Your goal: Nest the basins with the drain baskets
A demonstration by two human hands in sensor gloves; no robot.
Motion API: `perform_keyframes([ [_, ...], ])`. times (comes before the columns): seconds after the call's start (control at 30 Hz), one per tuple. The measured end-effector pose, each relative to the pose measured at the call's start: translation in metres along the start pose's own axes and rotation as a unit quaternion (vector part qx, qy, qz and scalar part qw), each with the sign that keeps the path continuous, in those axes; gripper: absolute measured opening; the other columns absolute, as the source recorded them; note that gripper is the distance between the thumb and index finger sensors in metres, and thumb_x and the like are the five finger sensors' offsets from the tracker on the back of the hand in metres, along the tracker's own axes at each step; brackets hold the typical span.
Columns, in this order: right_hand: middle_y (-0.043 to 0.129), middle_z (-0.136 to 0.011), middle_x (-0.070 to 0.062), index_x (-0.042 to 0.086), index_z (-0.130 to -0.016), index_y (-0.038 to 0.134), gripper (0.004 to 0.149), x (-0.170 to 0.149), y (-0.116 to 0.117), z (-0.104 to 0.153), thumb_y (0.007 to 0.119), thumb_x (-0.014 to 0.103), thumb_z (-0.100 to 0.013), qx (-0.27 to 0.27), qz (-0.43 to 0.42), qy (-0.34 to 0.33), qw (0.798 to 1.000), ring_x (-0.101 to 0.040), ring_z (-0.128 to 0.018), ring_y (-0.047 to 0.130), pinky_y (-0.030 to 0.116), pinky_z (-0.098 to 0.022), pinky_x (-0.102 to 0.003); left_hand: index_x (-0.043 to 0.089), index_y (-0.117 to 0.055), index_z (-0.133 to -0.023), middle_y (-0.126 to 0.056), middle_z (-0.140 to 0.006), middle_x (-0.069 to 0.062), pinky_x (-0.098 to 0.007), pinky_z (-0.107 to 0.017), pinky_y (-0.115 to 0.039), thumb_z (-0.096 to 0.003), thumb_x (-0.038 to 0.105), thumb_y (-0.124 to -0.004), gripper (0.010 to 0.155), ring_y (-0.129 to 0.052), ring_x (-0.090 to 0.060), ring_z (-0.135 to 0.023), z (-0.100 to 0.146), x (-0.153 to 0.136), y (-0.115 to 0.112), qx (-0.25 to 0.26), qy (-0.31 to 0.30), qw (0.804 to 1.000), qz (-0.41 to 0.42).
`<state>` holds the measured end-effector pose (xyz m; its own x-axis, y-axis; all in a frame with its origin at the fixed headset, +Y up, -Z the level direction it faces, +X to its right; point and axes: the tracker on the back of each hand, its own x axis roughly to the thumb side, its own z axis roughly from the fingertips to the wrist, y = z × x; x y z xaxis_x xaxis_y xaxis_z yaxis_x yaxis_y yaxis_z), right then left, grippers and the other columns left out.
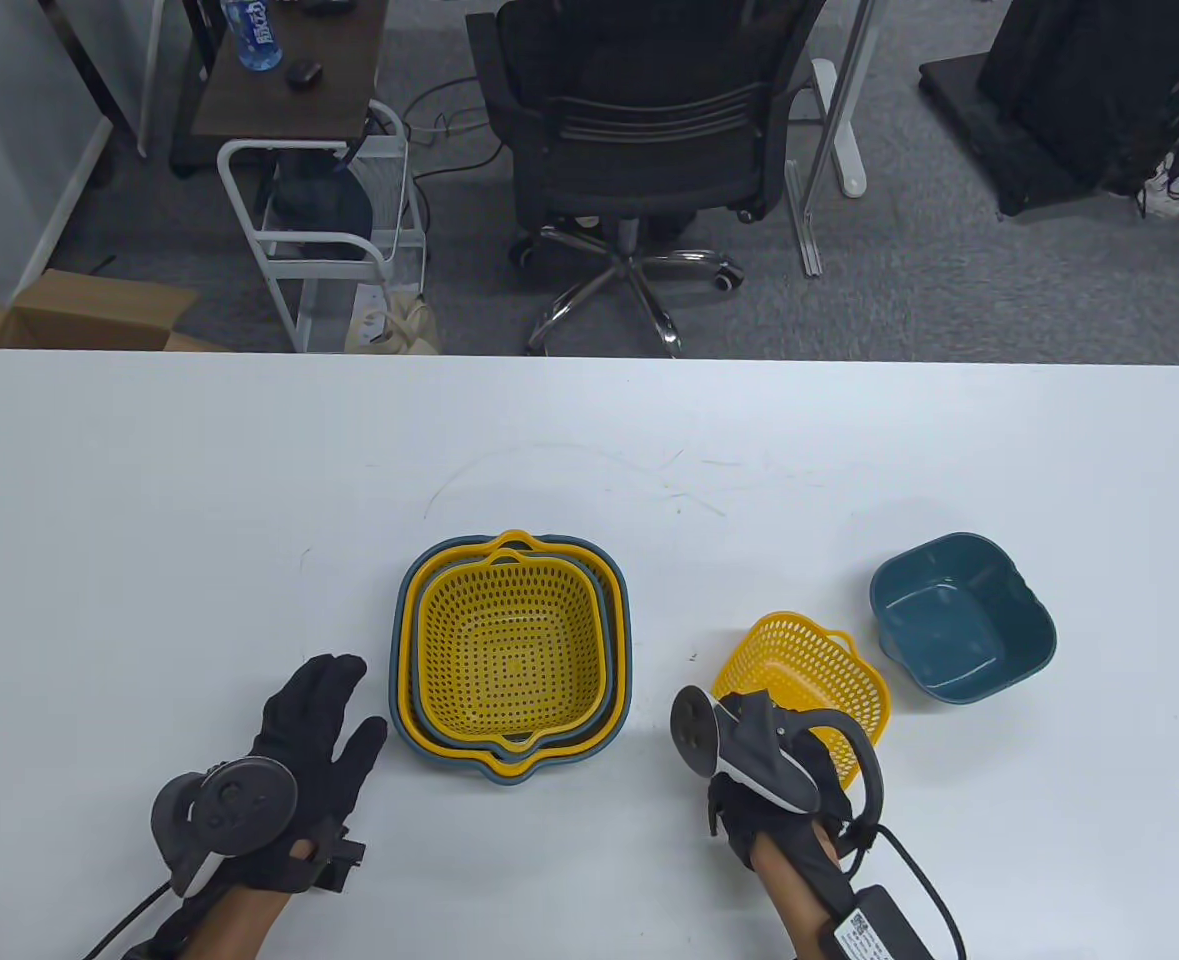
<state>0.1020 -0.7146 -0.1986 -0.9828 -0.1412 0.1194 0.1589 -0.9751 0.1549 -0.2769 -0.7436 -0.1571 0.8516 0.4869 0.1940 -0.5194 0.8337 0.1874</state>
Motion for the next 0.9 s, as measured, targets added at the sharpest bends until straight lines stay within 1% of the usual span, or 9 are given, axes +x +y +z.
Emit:
perform_keyframes([
  [0.1,0.093,-0.072,-0.011,0.011,-0.083,0.08,0.045,-0.007,-0.022,-0.003,0.09,0.031,-0.044,-0.037,-0.013,0.03,0.999,-0.026,-0.05,0.103,0.096,-0.027,-0.029,0.021,-0.061,-0.106,-0.064,-0.11,-0.015,-0.05,-0.06,-0.078,-0.048,0.054,-0.079,0.07,-0.078,-0.043,-0.09,0.0,0.0,-0.002,-0.007,-0.002,1.0,-0.002],
  [0.17,0.093,-0.073,-0.01,0.012,-0.084,0.079,0.045,-0.017,-0.037,-0.008,0.09,0.031,-0.045,-0.055,-0.016,0.076,0.995,-0.026,-0.051,0.103,0.096,-0.027,-0.03,0.023,-0.062,-0.106,-0.064,-0.111,-0.015,-0.05,-0.061,-0.078,-0.0482,0.055,-0.078,0.068,-0.078,-0.043,-0.09,0.0,0.0,-0.004,-0.01,0.0,1.0,0.0],
  [0.23,0.093,-0.073,-0.01,0.012,-0.084,0.079,0.045,-0.039,-0.056,-0.021,0.09,0.031,-0.045,-0.067,-0.025,0.118,0.99,-0.027,-0.051,0.102,0.095,-0.027,-0.031,0.023,-0.062,-0.106,-0.064,-0.111,-0.015,-0.051,-0.061,-0.077,-0.0483,0.055,-0.078,0.068,-0.078,-0.043,-0.09,0.0,-0.001,-0.005,-0.015,0.002,1.0,0.0],
  [0.33,0.092,-0.074,-0.01,0.012,-0.084,0.079,0.044,-0.073,-0.067,-0.04,0.089,0.03,-0.045,-0.077,-0.016,0.192,0.978,-0.028,-0.053,0.101,0.094,-0.03,-0.033,0.022,-0.062,-0.106,-0.064,-0.111,-0.015,-0.051,-0.061,-0.077,-0.0483,0.056,-0.077,0.069,-0.077,-0.044,-0.091,0.001,-0.001,-0.004,-0.016,0.006,1.0,-0.001],
  [0.37,0.092,-0.074,-0.011,0.012,-0.084,0.079,0.044,-0.08,-0.066,-0.046,0.089,0.03,-0.045,-0.074,-0.012,0.204,0.976,-0.029,-0.054,0.101,0.094,-0.031,-0.034,0.022,-0.062,-0.106,-0.063,-0.111,-0.015,-0.051,-0.061,-0.077,-0.0483,0.056,-0.077,0.069,-0.077,-0.044,-0.091,0.001,-0.001,-0.003,-0.016,0.006,1.0,0.0],
  [0.43,0.09,-0.077,-0.01,0.013,-0.085,0.078,0.044,-0.097,-0.06,-0.058,0.088,0.029,-0.046,-0.047,-0.005,0.231,0.972,-0.03,-0.057,0.099,0.093,-0.034,-0.037,0.022,-0.061,-0.106,-0.063,-0.111,-0.015,-0.051,-0.061,-0.077,-0.0482,0.056,-0.077,0.069,-0.077,-0.044,-0.091,0.0,-0.002,-0.002,-0.014,0.007,1.0,0.002],
  [0.6,0.087,-0.082,-0.011,0.014,-0.087,0.076,0.043,-0.125,-0.034,-0.084,0.084,0.029,-0.047,0.001,-0.005,0.263,0.965,-0.033,-0.064,0.096,0.091,-0.04,-0.04,0.022,-0.061,-0.107,-0.063,-0.112,-0.015,-0.052,-0.062,-0.076,-0.0483,0.057,-0.075,0.07,-0.077,-0.044,-0.091,-0.002,-0.004,-0.004,-0.021,0.001,1.0,0.006],
  [0.77,0.084,-0.085,-0.014,0.013,-0.087,0.077,0.042,-0.137,-0.022,-0.095,0.083,0.029,-0.048,0.022,-0.03,0.284,0.958,-0.035,-0.067,0.094,0.089,-0.042,-0.042,0.021,-0.06,-0.107,-0.062,-0.112,-0.015,-0.052,-0.062,-0.075,-0.0483,0.058,-0.074,0.071,-0.076,-0.044,-0.092,-0.003,-0.004,-0.002,-0.014,0.0,1.0,0.001],
  [0.9,0.083,-0.086,-0.014,0.012,-0.087,0.076,0.043,-0.142,-0.013,-0.099,0.082,0.03,-0.048,0.048,-0.023,0.3,0.952,-0.036,-0.068,0.093,0.09,-0.043,-0.042,0.021,-0.06,-0.107,-0.062,-0.112,-0.015,-0.053,-0.062,-0.075,-0.0484,0.058,-0.074,0.071,-0.076,-0.044,-0.092,-0.003,-0.004,-0.002,-0.014,0.0,1.0,0.001],
])
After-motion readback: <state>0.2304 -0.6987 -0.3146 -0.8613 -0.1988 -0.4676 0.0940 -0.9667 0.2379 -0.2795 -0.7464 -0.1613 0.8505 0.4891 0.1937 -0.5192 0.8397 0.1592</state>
